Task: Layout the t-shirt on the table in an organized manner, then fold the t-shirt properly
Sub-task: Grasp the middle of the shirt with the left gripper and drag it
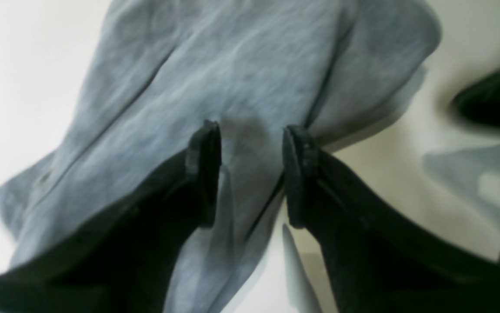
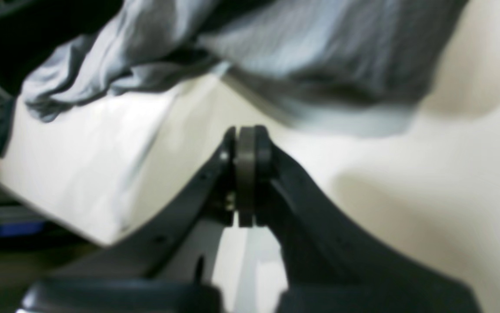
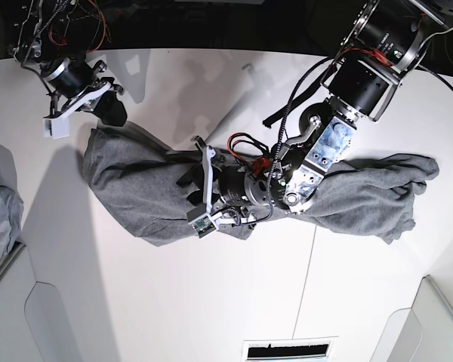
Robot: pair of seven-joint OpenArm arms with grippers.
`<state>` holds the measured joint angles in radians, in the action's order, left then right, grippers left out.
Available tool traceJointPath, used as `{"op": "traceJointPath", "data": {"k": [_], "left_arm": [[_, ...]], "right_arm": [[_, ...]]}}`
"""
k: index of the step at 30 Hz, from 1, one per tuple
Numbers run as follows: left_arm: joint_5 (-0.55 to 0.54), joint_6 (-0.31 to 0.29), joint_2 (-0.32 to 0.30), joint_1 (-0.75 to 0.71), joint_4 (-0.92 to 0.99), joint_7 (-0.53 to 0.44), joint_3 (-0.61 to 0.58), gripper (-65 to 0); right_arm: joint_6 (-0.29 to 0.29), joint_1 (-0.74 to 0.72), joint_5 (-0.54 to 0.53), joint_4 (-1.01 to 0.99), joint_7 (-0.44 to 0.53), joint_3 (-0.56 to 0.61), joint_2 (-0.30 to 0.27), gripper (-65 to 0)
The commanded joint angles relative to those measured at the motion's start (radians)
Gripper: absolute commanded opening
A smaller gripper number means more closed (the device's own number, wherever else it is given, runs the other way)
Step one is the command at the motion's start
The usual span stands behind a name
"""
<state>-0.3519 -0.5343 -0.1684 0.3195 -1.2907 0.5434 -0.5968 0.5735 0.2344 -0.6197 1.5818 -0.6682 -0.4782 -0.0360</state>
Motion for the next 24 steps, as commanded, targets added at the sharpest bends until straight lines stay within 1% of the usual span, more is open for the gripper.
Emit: {"op": "traceJointPath", "data": {"k": [1,2,3,4,5,6,10,14,15,16,17,18,20,23,24], "left_arm": [[-0.019,-0.001,0.001,0.027,-0.015,-0.016,0.003,-39.0],[-0.028,-0.005,-0.001,0.027,-0.015,-0.008,0.003,-39.0],[-0.034,-0.008,0.0,0.027,-0.015,0.0,0.003,-39.0],[-0.034,-0.008,0.0,0.027,-0.015,0.005,0.003,-39.0],[-0.036,-0.008,0.0,0.027,-0.015,0.008,0.003,-39.0],[-0.042,-0.008,-0.001,0.027,-0.015,0.01,0.003,-39.0],[-0.059,-0.008,0.0,0.027,-0.015,0.014,0.003,-39.0],[-0.058,-0.008,0.003,0.027,-0.015,0.013,0.003,-39.0],[-0.058,-0.008,0.003,0.027,-0.015,0.013,0.003,-39.0],[-0.058,-0.008,0.002,0.027,-0.015,0.013,0.003,-39.0],[-0.058,-0.008,0.002,0.027,-0.015,0.014,0.003,-39.0],[-0.057,-0.008,0.002,0.027,-0.015,0.013,0.003,-39.0],[-0.054,-0.008,0.002,0.029,-0.015,0.014,0.003,-39.0],[-0.054,-0.008,0.002,0.029,-0.015,0.015,0.008,-39.0],[-0.055,-0.008,0.001,0.029,-0.015,0.019,0.008,-39.0]], "right_arm": [[0.006,-0.023,0.003,0.028,0.061,-0.02,-0.011,-64.2],[0.006,-0.037,0.034,0.028,0.092,-0.034,-0.012,-54.2],[0.005,-0.051,0.063,0.028,0.1,-0.044,-0.013,-43.6],[0.002,-0.065,0.089,0.028,0.101,-0.048,-0.015,-35.0],[-0.003,-0.08,0.116,0.027,0.103,-0.048,-0.016,-28.8],[-0.01,-0.093,0.142,0.024,0.109,-0.046,-0.016,-26.5],[-0.047,-0.158,0.224,-0.044,0.149,-0.02,-0.017,-26.5],[-0.054,-0.232,0.237,-0.188,0.146,0.015,-0.017,-26.8],[-0.054,-0.241,0.237,-0.22,0.145,0.024,-0.017,-28.4],[-0.053,-0.245,0.236,-0.247,0.146,0.033,-0.017,-32.0],[-0.053,-0.244,0.235,-0.267,0.145,0.041,-0.016,-37.3],[-0.053,-0.241,0.235,-0.282,0.144,0.048,-0.016,-44.7],[-0.048,-0.229,0.216,-0.288,0.118,0.058,-0.016,-64.9],[-0.005,-0.205,0.069,-0.274,0.019,0.061,-0.016,-65.0],[0.0,-0.192,0.015,-0.264,-0.02,0.061,-0.016,-65.0]]}}
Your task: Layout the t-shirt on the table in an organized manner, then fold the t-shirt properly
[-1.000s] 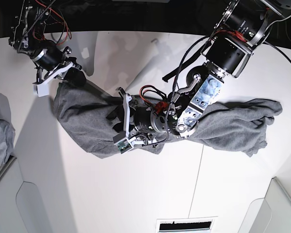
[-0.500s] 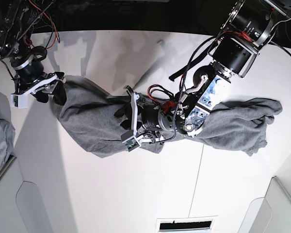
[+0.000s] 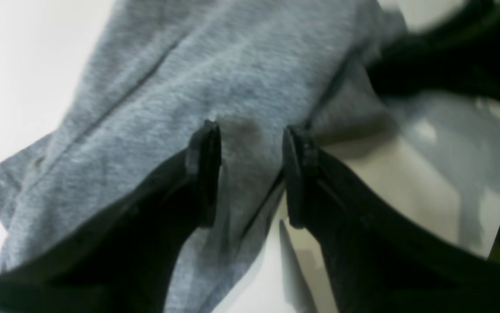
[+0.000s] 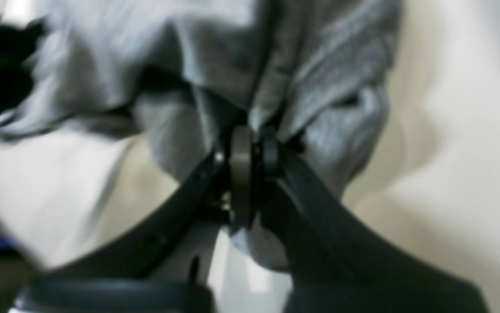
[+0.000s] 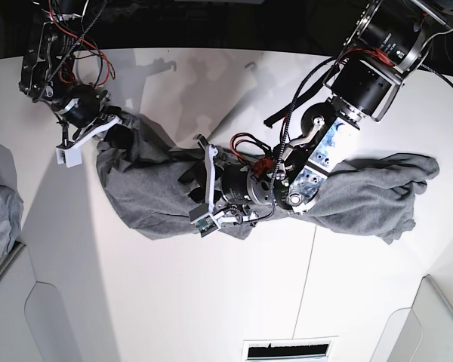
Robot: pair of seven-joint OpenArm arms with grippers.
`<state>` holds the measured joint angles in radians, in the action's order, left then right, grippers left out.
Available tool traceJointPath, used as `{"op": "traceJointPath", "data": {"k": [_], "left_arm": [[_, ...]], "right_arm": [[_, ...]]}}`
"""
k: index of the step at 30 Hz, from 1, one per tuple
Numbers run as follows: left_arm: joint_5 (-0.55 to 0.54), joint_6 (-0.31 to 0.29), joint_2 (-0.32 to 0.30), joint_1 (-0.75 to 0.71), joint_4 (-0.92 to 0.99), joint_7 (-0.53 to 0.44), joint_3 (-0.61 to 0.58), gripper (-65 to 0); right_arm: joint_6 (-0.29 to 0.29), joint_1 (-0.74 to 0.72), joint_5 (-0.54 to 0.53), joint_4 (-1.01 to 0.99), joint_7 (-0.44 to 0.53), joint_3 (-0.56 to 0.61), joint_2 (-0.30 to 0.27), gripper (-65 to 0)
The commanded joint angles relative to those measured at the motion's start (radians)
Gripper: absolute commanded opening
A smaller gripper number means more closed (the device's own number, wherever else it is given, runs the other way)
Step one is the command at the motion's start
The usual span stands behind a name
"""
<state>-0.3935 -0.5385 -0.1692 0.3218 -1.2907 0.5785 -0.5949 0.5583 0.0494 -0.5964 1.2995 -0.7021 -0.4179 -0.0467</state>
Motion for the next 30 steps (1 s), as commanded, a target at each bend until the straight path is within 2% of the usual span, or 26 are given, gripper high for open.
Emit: {"op": "traceJointPath", "data": {"k": [1,3,7,10,11,13,14,15,18,21,23,26,30], "left_arm": [[-0.013,-0.004,0.002,0.027,-0.015,-0.007,0.006,-39.0],[-0.018,-0.004,0.002,0.027,-0.015,0.006,0.008,-39.0],[-0.048,-0.005,-0.013,0.027,-0.019,0.01,0.035,-39.0],[-0.102,-0.044,-0.037,0.027,-0.028,0.027,0.081,-39.0],[-0.126,-0.061,-0.045,0.026,-0.031,0.041,0.1,-39.0],[-0.18,-0.089,-0.054,0.026,-0.032,0.082,0.136,-39.0],[-0.203,-0.1,-0.056,0.024,-0.032,0.103,0.152,-39.0],[-0.227,-0.108,-0.062,0.024,-0.032,0.119,0.164,-39.0],[-0.276,-0.115,-0.081,0.018,-0.032,0.142,0.174,-39.0],[-0.287,-0.159,-0.09,-0.02,-0.046,0.145,0.174,-39.0],[-0.287,-0.16,-0.095,-0.064,-0.074,0.144,0.174,-39.0],[-0.287,-0.16,-0.094,-0.134,-0.134,0.143,0.174,-39.0],[-0.281,-0.146,-0.091,-0.199,-0.209,0.143,0.177,-39.0]], "right_arm": [[0.016,0.008,-0.059,0.031,-0.021,0.0,-0.005,-65.0],[0.025,0.048,-0.127,0.065,-0.063,0.0,-0.005,-65.0],[0.033,0.143,-0.169,0.159,-0.068,0.001,0.0,-65.0],[0.033,0.193,-0.19,0.23,-0.068,0.001,-0.001,-65.0],[0.033,0.2,-0.189,0.253,-0.068,0.001,-0.001,-59.8],[0.032,0.203,-0.189,0.298,-0.057,-0.002,-0.005,-41.1],[0.032,0.202,-0.189,0.324,-0.038,-0.005,-0.009,-34.6],[0.032,0.196,-0.183,0.352,-0.016,-0.01,-0.009,-30.8],[0.021,0.143,-0.124,0.412,0.04,-0.039,-0.008,-29.8],[-0.014,0.046,-0.003,0.404,0.076,-0.051,-0.009,-29.8],[-0.033,-0.026,0.067,0.368,0.095,-0.051,-0.009,-29.8],[-0.051,-0.142,0.12,0.248,0.104,-0.044,-0.031,-29.8],[-0.066,-0.283,0.18,0.008,0.105,-0.014,-0.092,-29.8]]}}
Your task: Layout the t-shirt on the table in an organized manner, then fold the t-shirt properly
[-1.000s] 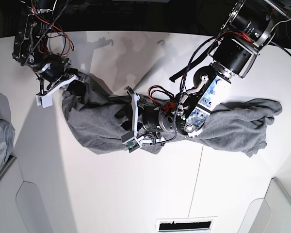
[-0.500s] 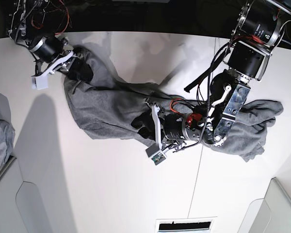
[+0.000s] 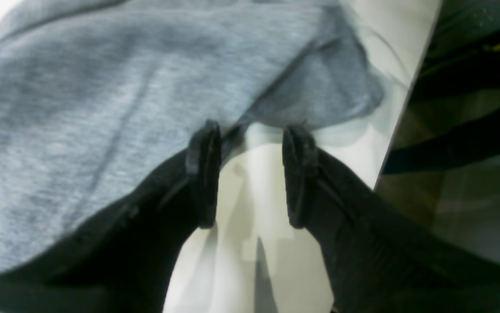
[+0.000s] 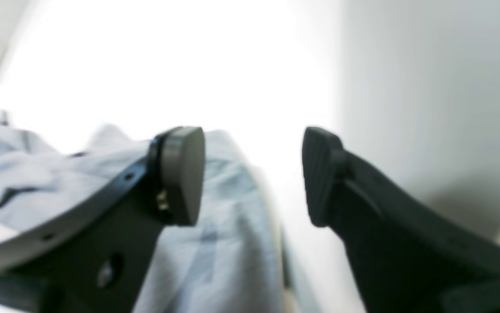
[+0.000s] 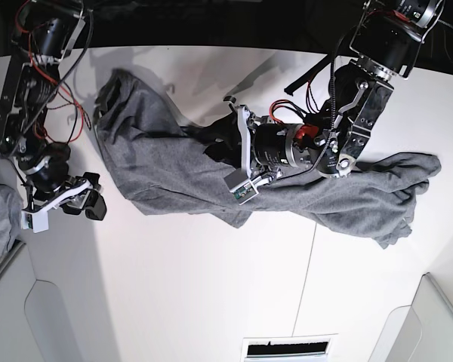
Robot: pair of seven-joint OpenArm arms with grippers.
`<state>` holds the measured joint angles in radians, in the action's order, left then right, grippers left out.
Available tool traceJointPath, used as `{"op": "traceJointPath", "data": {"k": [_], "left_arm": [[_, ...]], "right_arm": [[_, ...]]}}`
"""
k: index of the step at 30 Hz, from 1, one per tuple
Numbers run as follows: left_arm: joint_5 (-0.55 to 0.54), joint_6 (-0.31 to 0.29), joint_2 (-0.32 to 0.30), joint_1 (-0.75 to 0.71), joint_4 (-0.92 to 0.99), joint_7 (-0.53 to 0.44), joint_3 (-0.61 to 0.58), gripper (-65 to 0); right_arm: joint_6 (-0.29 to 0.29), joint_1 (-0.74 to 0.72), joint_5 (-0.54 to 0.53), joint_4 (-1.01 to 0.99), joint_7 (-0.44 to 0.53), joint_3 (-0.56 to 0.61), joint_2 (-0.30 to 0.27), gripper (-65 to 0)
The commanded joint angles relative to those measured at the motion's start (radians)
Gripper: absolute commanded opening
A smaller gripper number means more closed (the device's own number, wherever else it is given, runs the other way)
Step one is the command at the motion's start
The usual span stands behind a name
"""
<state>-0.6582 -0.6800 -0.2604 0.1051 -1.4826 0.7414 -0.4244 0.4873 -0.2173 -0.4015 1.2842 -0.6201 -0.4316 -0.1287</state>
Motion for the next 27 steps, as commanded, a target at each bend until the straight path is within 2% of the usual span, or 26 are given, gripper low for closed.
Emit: {"op": "traceJointPath", "data": {"k": [1,5,11,12,15,18,23,27], "left_arm": [[-0.013,0.006,0.0,0.003,-0.029,-0.02,0.008,-39.0],[-0.008,0.011,0.0,-0.057,-0.036,-0.019,0.008,-39.0],[-0.011,0.01,0.022,-0.126,-0.036,-0.019,0.008,-39.0],[-0.011,0.01,0.035,-0.141,-0.036,-0.02,0.008,-39.0],[-0.01,0.01,0.071,-0.19,-0.036,-0.034,0.008,-39.0],[-0.01,0.01,0.098,-0.225,-0.036,-0.035,0.008,-39.0],[-0.006,0.005,0.12,-0.238,-0.036,-0.035,0.008,-39.0],[0.013,0.003,0.125,-0.238,-0.036,-0.034,0.008,-39.0]], "right_arm": [[0.006,-0.04,-0.013,-0.036,0.023,0.008,-0.028,-29.9],[0.024,-0.073,-0.035,-0.194,0.018,0.052,-0.071,-29.9],[0.04,-0.069,-0.063,-0.212,-0.004,0.145,-0.068,-31.6],[0.04,-0.069,-0.063,-0.212,-0.006,0.16,-0.068,-35.0],[0.04,-0.068,-0.058,-0.212,-0.018,0.199,-0.068,-52.4],[0.04,-0.071,-0.063,-0.212,-0.016,0.218,-0.061,-64.8],[0.041,-0.073,-0.079,-0.201,-0.016,0.215,-0.055,-65.0],[0.079,-0.073,-0.149,-0.135,-0.018,0.192,-0.06,-65.0]]}}
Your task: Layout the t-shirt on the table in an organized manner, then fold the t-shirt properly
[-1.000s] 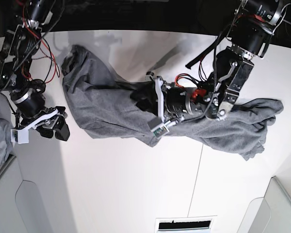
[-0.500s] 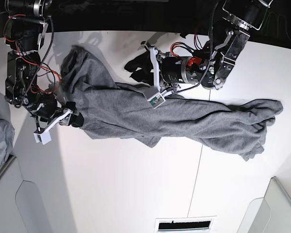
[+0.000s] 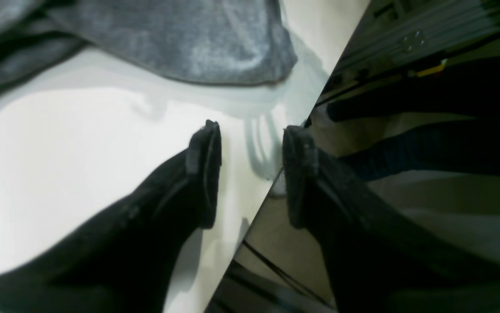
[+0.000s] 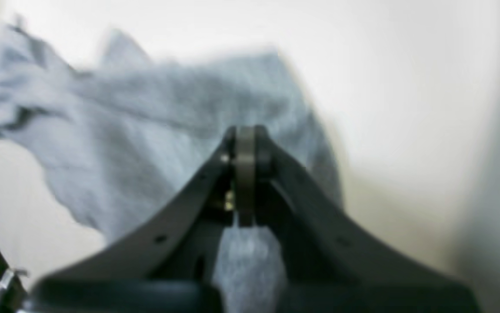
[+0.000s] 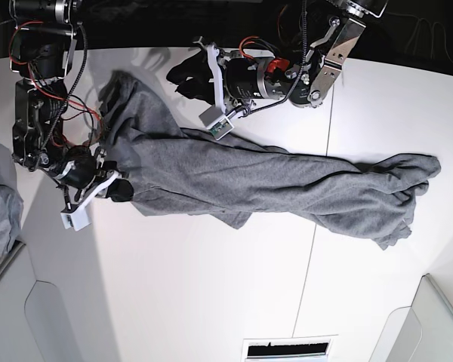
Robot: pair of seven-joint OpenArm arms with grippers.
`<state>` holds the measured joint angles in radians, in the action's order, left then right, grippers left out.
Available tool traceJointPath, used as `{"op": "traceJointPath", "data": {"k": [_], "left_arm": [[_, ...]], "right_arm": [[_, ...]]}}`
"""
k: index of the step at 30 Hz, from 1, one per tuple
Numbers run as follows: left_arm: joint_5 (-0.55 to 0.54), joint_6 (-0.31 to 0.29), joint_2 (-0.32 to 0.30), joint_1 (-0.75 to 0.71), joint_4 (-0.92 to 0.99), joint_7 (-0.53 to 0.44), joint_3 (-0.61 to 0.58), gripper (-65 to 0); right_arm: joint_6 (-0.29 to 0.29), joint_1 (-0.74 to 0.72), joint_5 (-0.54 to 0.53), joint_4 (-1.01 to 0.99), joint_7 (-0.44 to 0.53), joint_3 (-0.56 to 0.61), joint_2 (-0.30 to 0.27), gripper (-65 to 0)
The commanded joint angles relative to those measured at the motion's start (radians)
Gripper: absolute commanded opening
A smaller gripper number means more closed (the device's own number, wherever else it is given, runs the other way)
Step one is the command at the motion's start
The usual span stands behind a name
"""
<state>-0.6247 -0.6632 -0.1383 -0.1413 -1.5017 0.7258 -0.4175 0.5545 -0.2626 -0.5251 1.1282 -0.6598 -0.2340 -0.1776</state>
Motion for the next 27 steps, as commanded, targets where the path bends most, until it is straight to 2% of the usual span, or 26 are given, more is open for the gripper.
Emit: {"op": "traceJointPath", "data": {"k": [1,4,6,7,9,11,14,16,18,27], "left_arm": [[-0.01,-0.014,0.002,0.008,-0.017,-0.019,0.001,-39.0],[0.024,-0.014,0.001,0.003,-0.017,-0.018,0.001,-39.0],[0.023,-0.013,-0.008,0.002,-0.017,-0.018,0.001,-39.0],[0.023,-0.013,-0.011,0.002,-0.017,-0.018,0.001,-39.0],[0.023,-0.013,-0.02,0.002,-0.017,-0.018,0.001,-39.0],[0.018,-0.014,-0.023,0.001,-0.017,-0.018,0.001,-38.9],[0.004,-0.014,-0.023,-0.01,-0.017,-0.018,0.001,-38.9],[-0.003,-0.014,-0.023,-0.016,-0.017,-0.018,0.001,-38.9],[-0.001,-0.014,-0.023,-0.023,-0.017,-0.018,0.001,-38.9],[0.001,-0.014,-0.023,-0.031,-0.017,-0.018,0.001,-38.9]], "right_arm": [[0.011,-0.027,-0.033,0.052,0.022,-0.014,-0.011,-65.0],[0.01,-0.028,-0.022,0.138,0.002,-0.043,-0.011,-65.0],[-0.003,-0.028,0.035,0.162,-0.008,-0.054,-0.011,-65.0],[-0.019,-0.027,0.069,0.161,-0.007,-0.055,-0.011,-60.8],[-0.06,-0.022,0.131,0.146,-0.003,-0.055,-0.011,-43.4],[-0.06,-0.023,0.164,0.105,0.012,-0.055,-0.019,-33.4],[-0.056,-0.023,0.16,0.023,0.053,-0.055,-0.045,-32.3],[-0.03,-0.025,0.154,-0.034,0.066,-0.053,-0.056,-32.3],[-0.015,-0.025,0.142,-0.077,0.075,-0.051,-0.057,-32.3],[-0.015,-0.025,0.093,-0.137,0.077,0.029,-0.052,-32.5]]}}
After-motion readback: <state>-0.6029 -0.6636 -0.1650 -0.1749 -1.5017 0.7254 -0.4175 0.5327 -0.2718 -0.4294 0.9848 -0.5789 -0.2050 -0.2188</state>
